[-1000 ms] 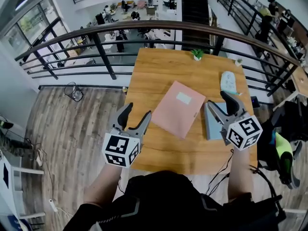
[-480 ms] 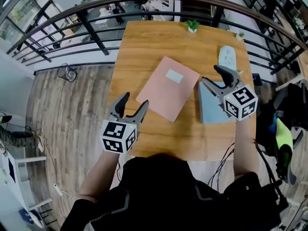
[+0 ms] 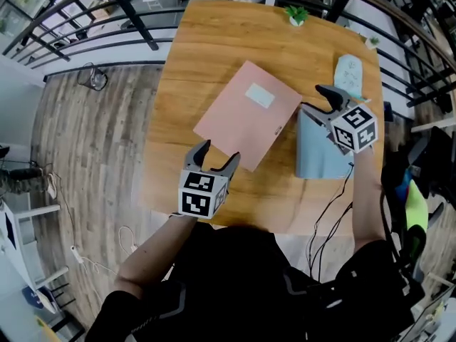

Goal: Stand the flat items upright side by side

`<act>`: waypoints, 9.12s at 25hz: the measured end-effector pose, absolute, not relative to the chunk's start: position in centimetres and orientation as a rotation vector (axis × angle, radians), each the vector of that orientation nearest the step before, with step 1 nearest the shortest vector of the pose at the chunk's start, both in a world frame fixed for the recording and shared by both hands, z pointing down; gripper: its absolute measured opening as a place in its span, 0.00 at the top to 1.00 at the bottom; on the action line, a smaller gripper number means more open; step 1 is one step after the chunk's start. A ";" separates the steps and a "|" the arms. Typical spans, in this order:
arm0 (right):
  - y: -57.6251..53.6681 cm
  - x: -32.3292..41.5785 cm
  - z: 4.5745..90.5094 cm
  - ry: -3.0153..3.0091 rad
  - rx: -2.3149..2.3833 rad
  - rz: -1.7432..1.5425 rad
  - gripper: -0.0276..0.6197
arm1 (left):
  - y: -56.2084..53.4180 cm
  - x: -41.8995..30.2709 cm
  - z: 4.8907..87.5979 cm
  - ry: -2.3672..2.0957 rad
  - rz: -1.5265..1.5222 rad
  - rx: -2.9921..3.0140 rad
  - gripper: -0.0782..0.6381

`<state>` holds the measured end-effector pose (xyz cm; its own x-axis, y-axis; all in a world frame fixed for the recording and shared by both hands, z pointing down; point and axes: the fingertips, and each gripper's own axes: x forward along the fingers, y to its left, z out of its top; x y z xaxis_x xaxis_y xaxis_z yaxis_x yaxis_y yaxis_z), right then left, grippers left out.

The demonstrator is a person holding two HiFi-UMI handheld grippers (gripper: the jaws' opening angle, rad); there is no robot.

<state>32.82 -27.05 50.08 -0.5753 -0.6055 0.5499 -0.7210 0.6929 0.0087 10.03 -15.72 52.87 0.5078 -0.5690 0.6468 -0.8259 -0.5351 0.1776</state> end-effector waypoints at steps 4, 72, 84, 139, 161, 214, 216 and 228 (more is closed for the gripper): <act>-28.7 33.9 53.2 -2.354 0.952 0.353 0.52 | -14.8 12.1 56.0 -1.103 0.798 2.209 0.42; -31.6 34.5 61.3 -2.285 0.536 0.443 0.58 | -17.1 11.8 68.0 -0.857 1.148 2.073 0.38; -29.2 31.2 51.0 -2.276 0.675 0.141 0.63 | -17.2 11.8 69.1 -0.754 1.150 2.107 0.38; -19.5 9.9 39.8 -2.264 0.583 -0.202 0.76 | -18.2 6.7 61.2 -0.593 0.935 2.401 0.39; -20.1 9.8 39.3 -2.343 0.672 -0.210 0.68 | -20.4 -6.7 46.4 -1.060 0.392 2.447 0.39; -27.2 -0.6 46.9 -2.066 1.929 0.419 0.49 | -22.2 -26.5 41.0 -1.343 0.342 2.588 0.39; -27.8 -1.4 46.9 -2.034 1.970 0.422 0.49 | -22.3 -27.8 41.1 -1.364 0.340 2.576 0.39; -32.1 -4.9 46.9 -1.917 2.111 0.461 0.49 | -23.1 -33.1 39.4 -1.498 0.280 2.537 0.39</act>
<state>-4.86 -32.14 46.92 0.0835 -0.9147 0.3955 -0.9945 -0.1017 -0.0252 -33.09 -23.11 39.42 0.4742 -0.8434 0.2525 -0.8777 -0.4754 0.0601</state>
